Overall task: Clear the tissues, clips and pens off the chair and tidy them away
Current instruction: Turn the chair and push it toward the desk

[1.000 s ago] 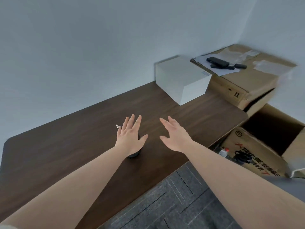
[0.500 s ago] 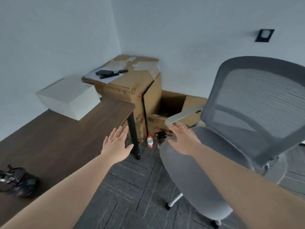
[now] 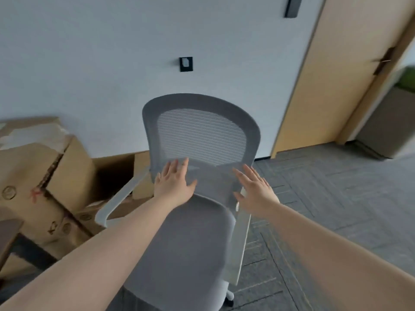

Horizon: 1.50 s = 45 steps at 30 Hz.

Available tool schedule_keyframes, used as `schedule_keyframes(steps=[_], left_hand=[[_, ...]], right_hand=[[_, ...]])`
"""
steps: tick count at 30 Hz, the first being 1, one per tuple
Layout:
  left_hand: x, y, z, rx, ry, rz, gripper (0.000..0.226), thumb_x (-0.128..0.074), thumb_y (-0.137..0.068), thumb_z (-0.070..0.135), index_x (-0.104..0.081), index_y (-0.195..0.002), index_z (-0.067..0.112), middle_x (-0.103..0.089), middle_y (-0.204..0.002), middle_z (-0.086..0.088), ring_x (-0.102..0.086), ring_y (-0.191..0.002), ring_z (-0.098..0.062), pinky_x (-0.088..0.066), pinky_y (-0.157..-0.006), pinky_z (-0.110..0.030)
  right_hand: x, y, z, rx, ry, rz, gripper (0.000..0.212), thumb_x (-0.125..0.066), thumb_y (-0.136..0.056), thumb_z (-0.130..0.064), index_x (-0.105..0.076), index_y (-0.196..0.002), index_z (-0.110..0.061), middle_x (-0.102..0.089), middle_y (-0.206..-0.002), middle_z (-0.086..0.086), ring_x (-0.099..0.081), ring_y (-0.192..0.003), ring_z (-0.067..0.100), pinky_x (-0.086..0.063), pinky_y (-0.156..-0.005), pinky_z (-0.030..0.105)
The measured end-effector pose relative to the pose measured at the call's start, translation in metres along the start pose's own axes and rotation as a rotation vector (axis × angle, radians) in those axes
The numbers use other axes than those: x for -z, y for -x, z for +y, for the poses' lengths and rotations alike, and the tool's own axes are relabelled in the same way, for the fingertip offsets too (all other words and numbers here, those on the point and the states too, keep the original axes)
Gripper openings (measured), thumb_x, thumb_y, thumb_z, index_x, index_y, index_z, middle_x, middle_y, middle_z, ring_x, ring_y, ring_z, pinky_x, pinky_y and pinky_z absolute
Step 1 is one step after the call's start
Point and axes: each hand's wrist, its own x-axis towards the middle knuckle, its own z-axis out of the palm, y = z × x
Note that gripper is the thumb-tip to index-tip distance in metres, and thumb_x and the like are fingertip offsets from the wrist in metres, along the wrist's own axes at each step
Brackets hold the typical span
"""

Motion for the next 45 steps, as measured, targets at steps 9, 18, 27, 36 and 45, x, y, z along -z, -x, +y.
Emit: schedule_keyframes(steps=[9, 18, 27, 36, 45], left_hand=[[0.013, -0.107, 0.135, -0.071, 0.037, 0.179, 0.072, -0.032, -0.092, 0.059, 0.005, -0.149, 0.036, 0.007, -0.162, -0.001, 0.007, -0.148, -0.029, -0.004, -0.118, -0.055], [0.024, -0.192, 0.22, 0.132, 0.031, 0.271, 0.072, -0.035, -0.09, 0.061, -0.002, -0.15, 0.036, 0.005, -0.162, 0.0, 0.009, -0.148, -0.03, -0.009, -0.118, -0.054], [0.033, -0.237, 0.22, 0.414, 0.087, 0.268, 0.079, -0.039, -0.085, 0.067, 0.0, -0.148, 0.04, 0.013, -0.161, -0.004, 0.009, -0.146, -0.041, -0.016, -0.114, -0.06], [0.048, -0.322, 0.161, 0.689, 0.251, 0.236, 0.091, -0.054, -0.085, 0.029, 0.011, -0.149, 0.034, 0.026, -0.156, -0.017, 0.011, -0.145, -0.043, -0.015, -0.116, -0.057], [0.061, -0.326, 0.152, 0.809, 0.41, 0.166, 0.091, -0.046, -0.086, 0.009, 0.02, -0.148, 0.012, 0.032, -0.154, -0.014, 0.011, -0.147, -0.031, -0.016, -0.12, -0.04]], right_hand=[[0.088, -0.048, 0.093, -0.055, -0.085, 0.147, 0.076, -0.043, -0.091, -0.011, -0.006, -0.15, -0.04, 0.004, -0.162, -0.008, 0.005, -0.149, 0.012, -0.007, -0.121, 0.036], [0.146, -0.152, 0.18, 0.184, -0.091, 0.052, 0.076, -0.043, -0.092, -0.012, -0.001, -0.15, -0.042, 0.004, -0.162, -0.007, 0.006, -0.149, 0.011, -0.011, -0.121, 0.039], [0.164, -0.266, 0.187, 0.367, -0.013, -0.011, 0.074, -0.043, -0.094, -0.019, 0.0, -0.15, -0.04, 0.001, -0.162, -0.006, 0.004, -0.149, 0.012, -0.012, -0.119, 0.037], [0.155, -0.381, 0.14, 0.551, 0.06, -0.059, 0.078, -0.045, -0.092, -0.016, 0.001, -0.149, -0.042, 0.001, -0.162, -0.004, 0.005, -0.149, 0.014, -0.01, -0.122, 0.039], [0.129, -0.466, 0.061, 0.775, 0.113, -0.169, 0.082, -0.049, -0.092, -0.016, 0.004, -0.151, -0.034, 0.003, -0.162, -0.006, 0.005, -0.149, 0.014, -0.01, -0.122, 0.038]])
